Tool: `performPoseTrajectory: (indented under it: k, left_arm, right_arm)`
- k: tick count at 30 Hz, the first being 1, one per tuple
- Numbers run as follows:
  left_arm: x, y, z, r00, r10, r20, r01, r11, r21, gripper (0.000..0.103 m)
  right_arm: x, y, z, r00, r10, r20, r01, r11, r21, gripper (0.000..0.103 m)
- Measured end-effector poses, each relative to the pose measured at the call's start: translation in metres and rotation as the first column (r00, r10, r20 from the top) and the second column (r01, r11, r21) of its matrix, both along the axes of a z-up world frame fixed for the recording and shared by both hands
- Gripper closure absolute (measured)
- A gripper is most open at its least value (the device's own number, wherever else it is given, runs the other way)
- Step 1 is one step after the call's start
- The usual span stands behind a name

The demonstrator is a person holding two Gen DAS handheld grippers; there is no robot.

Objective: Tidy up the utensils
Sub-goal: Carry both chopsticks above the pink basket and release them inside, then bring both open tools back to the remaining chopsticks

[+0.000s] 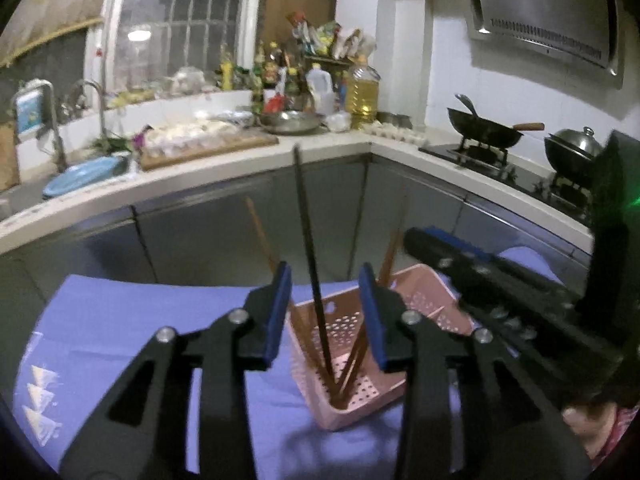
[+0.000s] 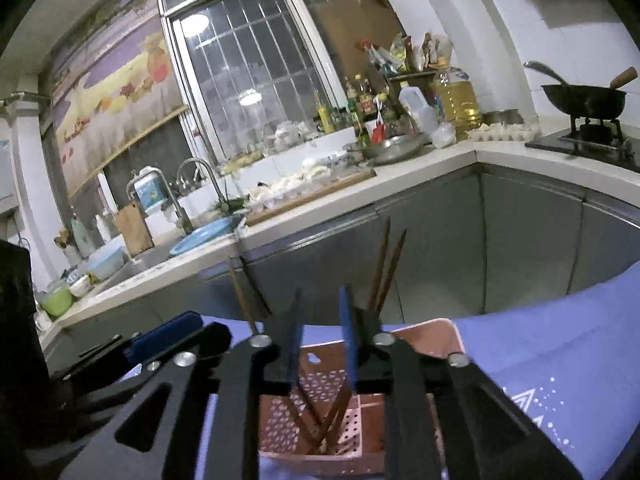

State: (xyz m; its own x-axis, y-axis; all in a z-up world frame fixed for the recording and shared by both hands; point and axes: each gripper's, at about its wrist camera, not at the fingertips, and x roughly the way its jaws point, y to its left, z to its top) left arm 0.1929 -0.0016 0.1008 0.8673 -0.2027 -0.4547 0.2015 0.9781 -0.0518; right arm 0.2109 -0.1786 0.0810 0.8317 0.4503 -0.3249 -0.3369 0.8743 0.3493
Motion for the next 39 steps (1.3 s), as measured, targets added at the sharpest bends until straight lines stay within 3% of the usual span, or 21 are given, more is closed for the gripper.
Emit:
performPoseTrajectory:
  k: [3,7,11,18,21,27,39]
  left_arm:
    - [-0.027,0.005,0.011,0.997,0.064,0.035,-0.065,0.997,0.040,0.067]
    - [-0.069,0.009,0.003,0.993,0.110,0.046,-0.114,0.990,0.083,0.060]
    - [-0.106,0.005,-0.031,0.993,0.114,-0.029,-0.110,0.986,0.124,0.059]
    - [-0.141,-0.002,-0.090,0.975,0.114,-0.191,-0.084,0.984,0.157,0.059]
    - [-0.146,-0.005,-0.102,0.969,0.123,-0.215,-0.085,0.981,0.176,0.059]
    - [-0.152,-0.006,-0.115,0.954,0.139,-0.267,-0.092,0.979,0.184,0.059]
    - [-0.150,-0.007,-0.125,0.942,0.154,-0.297,-0.098,0.976,0.195,0.059]
  right_arm:
    - [-0.025,-0.009,0.015,0.999,-0.005,0.036,0.004,1.000,0.031,0.057]
    - [-0.075,-0.027,0.018,0.999,-0.014,0.040,0.011,0.998,0.059,0.055]
    - [-0.122,-0.040,-0.017,0.998,-0.009,-0.063,0.013,0.998,0.056,0.055]
    - [-0.182,-0.041,-0.092,0.964,-0.049,-0.262,0.031,0.997,-0.075,0.055]
    - [-0.192,-0.040,-0.111,0.948,-0.057,-0.314,0.025,0.994,-0.104,0.056]
    - [-0.200,-0.040,-0.130,0.927,-0.072,-0.369,0.009,0.985,-0.170,0.067]
    - [-0.205,-0.013,-0.156,0.918,-0.066,-0.391,-0.061,0.951,-0.304,0.068]
